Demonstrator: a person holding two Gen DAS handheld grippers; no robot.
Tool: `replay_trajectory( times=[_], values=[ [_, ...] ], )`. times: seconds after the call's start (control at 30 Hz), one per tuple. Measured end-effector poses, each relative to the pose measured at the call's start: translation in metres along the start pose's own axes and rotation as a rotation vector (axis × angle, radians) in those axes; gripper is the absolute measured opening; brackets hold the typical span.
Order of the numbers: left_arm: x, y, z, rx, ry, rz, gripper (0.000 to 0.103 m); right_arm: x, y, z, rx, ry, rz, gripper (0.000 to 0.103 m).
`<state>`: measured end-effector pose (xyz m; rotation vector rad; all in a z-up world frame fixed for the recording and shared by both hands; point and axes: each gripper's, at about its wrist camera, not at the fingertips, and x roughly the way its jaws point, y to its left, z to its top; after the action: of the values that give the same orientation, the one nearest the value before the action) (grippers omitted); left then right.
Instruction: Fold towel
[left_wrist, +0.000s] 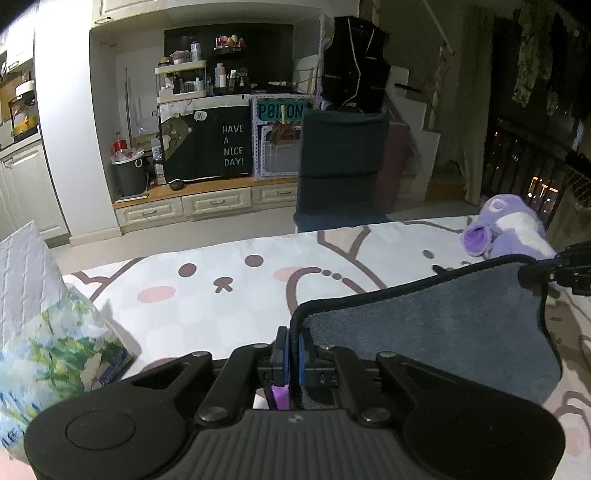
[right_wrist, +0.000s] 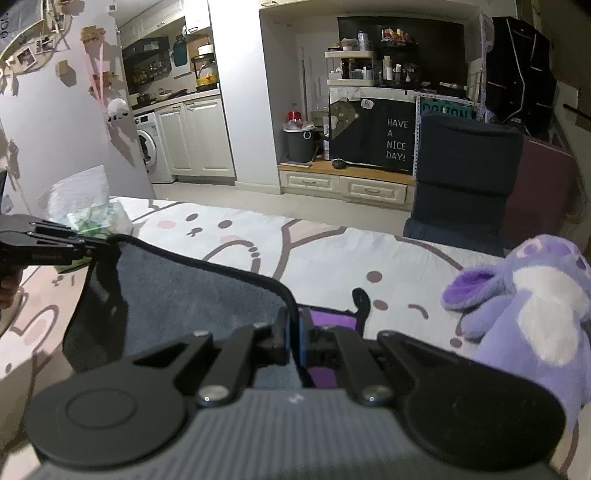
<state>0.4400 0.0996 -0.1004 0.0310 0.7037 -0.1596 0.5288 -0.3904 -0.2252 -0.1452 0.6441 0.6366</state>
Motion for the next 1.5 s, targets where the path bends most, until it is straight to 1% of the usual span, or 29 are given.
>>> replay_trajectory(
  times=[0.17, 0.33, 0.5, 0.6, 0.97, 1.13, 1.2, 1.27, 1.33, 1.37, 1.4, 1.43, 1.5],
  values=[
    [0.015, 0.001, 0.007, 0.006, 0.011, 0.016, 0.005, 0.016, -0.004, 0.007, -0.007, 0.007, -0.01, 0.006],
    [0.033, 0.003, 0.011, 0.0, 0.025, 0.029, 0.005, 0.033, -0.005, 0.01, -0.018, 0.034, -0.034, 0.006],
    [0.052, 0.002, 0.007, -0.004, 0.057, 0.03, 0.005, 0.05, -0.008, 0.008, -0.028, 0.074, -0.076, 0.006],
    [0.063, 0.004, 0.005, -0.008, 0.074, 0.035, 0.005, 0.06, -0.009, 0.006, -0.023, 0.09, -0.084, 0.006],
    [0.078, 0.006, -0.003, -0.003, 0.112, 0.049, 0.005, 0.089, -0.012, -0.002, -0.019, 0.134, -0.115, 0.007],
    [0.081, 0.006, -0.003, -0.008, 0.124, 0.061, 0.009, 0.101, -0.016, -0.008, 0.007, 0.147, -0.12, 0.011],
    [0.081, 0.006, -0.003, -0.008, 0.126, 0.068, 0.01, 0.104, -0.016, -0.009, 0.004, 0.144, -0.133, 0.017],
    [0.081, 0.006, -0.004, 0.001, 0.137, 0.082, 0.015, 0.104, -0.015, -0.009, -0.002, 0.14, -0.149, 0.023],
    [0.081, 0.005, -0.005, 0.002, 0.142, 0.101, 0.023, 0.105, -0.015, -0.008, -0.017, 0.14, -0.193, 0.047],
    [0.08, 0.005, -0.005, -0.002, 0.145, 0.105, 0.025, 0.105, -0.015, -0.008, -0.03, 0.141, -0.219, 0.05],
    [0.08, 0.005, -0.006, -0.007, 0.148, 0.107, 0.029, 0.105, -0.015, -0.008, -0.039, 0.142, -0.227, 0.053],
    [0.078, 0.005, -0.006, -0.013, 0.151, 0.108, 0.034, 0.105, -0.016, -0.008, -0.037, 0.146, -0.229, 0.054],
    [0.074, 0.006, -0.007, -0.02, 0.157, 0.108, 0.041, 0.101, -0.019, -0.008, -0.016, 0.144, -0.23, 0.056]
  ],
)
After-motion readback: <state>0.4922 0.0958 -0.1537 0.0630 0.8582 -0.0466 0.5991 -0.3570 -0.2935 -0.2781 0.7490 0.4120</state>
